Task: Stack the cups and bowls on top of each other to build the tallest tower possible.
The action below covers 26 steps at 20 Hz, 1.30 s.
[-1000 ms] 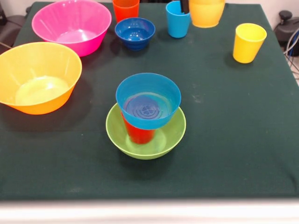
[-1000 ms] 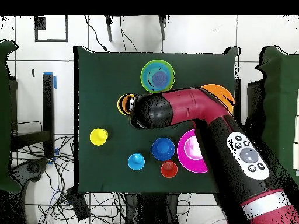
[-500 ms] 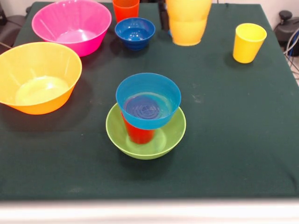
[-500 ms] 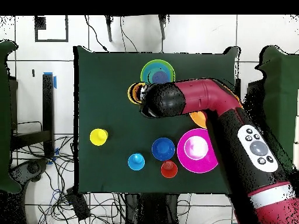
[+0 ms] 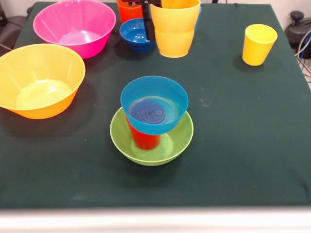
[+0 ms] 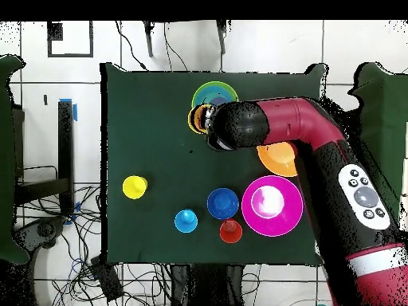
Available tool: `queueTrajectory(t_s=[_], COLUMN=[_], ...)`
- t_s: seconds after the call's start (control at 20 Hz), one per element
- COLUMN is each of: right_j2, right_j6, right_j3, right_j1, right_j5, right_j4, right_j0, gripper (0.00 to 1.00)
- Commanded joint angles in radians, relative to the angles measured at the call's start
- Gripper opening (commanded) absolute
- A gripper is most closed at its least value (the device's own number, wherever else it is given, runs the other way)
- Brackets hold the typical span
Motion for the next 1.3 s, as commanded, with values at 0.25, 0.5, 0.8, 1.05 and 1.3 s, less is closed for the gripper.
queueTrajectory(t_s=[0.25, 0.5, 0.8, 1.05, 1.3], right_j2=[0.011, 0.010, 0.004, -0.004, -0.011], right_j6=[-0.387, -0.433, -0.468, -0.464, -0.453], right_j3=[-0.129, -0.176, -0.197, -0.205, -0.190], right_j1=[0.075, 0.099, 0.121, 0.133, 0.131], right_j5=[0.140, 0.154, 0.150, 0.145, 0.141], right_j4=[-0.082, -0.082, -0.082, -0.082, -0.082], right_j0=[-0.007, -0.011, -0.019, -0.012, -0.010], gripper=[0.00, 0.00, 0.00, 0.00, 0.00])
